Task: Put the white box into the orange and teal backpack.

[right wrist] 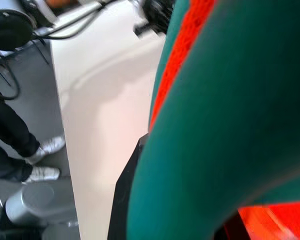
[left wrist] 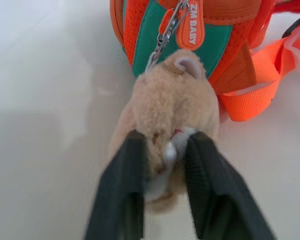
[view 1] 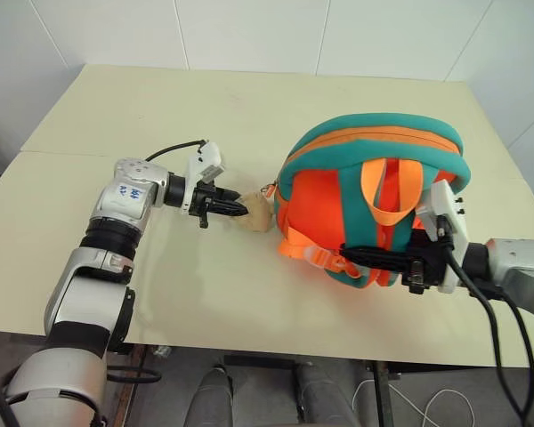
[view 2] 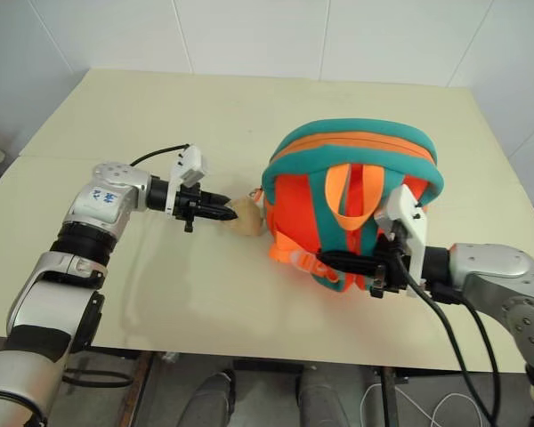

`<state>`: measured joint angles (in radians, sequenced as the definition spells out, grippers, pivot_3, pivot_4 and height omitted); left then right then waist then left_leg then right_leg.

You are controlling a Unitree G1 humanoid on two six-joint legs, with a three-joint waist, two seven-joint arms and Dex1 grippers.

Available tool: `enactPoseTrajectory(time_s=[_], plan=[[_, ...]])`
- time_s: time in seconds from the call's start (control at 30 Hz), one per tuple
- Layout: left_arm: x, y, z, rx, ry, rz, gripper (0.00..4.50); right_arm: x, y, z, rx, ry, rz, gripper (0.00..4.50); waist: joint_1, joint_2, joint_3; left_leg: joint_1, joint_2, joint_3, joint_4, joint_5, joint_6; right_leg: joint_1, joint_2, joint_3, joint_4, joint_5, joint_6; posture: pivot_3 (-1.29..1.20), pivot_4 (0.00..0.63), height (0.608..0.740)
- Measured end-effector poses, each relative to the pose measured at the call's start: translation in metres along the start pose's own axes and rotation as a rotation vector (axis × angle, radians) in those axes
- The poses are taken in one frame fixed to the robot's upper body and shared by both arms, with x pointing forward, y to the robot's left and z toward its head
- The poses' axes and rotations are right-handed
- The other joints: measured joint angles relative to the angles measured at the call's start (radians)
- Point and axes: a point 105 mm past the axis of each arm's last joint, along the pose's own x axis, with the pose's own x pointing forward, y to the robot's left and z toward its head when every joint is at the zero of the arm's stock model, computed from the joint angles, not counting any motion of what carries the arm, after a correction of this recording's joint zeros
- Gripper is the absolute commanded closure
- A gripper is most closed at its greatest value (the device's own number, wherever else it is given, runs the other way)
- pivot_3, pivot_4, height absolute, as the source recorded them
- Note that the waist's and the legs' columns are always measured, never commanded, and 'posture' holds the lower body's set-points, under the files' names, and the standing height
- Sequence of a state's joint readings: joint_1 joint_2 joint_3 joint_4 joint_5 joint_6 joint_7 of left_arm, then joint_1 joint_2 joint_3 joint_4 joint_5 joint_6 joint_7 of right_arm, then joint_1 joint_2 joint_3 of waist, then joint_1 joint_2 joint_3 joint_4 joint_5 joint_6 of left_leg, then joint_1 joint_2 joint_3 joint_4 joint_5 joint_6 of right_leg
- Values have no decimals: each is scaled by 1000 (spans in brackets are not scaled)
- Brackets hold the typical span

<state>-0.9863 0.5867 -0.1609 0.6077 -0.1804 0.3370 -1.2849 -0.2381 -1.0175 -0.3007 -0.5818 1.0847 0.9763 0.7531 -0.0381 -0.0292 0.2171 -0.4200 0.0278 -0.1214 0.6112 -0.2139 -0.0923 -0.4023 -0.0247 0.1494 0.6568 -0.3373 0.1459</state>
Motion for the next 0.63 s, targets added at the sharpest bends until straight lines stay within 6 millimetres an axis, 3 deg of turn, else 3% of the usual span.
enactPoseTrajectory(time_s=[0.1,0.23,0.27,0.33,0.53,0.63], plan=[[-20,-4,-2,35,-43,57,1374,-21,-9,1,-22,53,-75,2286,3,0,0,0,0,0,0,0,0,0,0,0,0,0,0,0,150,740],[-29,-7,-1,55,-78,104,211,-39,-18,-1,-25,91,-139,1027,12,0,0,1,0,0,3,0,0,2,0,-2,0,0,0,0,150,740],[-31,-6,0,64,-87,118,0,-45,-21,-1,-29,105,-156,619,14,0,0,1,0,1,3,1,1,3,-1,-2,0,0,0,0,150,740],[-38,-3,0,76,-104,152,0,-55,-27,-1,-38,125,-197,24,12,0,0,1,0,2,3,1,1,4,-1,-2,-2,1,1,0,150,740],[-68,1,6,164,-234,241,0,-112,-51,-11,-33,179,-398,24,10,0,0,2,1,3,1,1,1,5,-2,-2,-3,1,1,0,150,740],[-82,-4,7,172,-330,247,0,-139,-62,-4,-52,135,-513,24,6,0,0,3,1,4,1,1,1,5,-2,-2,-3,1,1,0,150,740]])
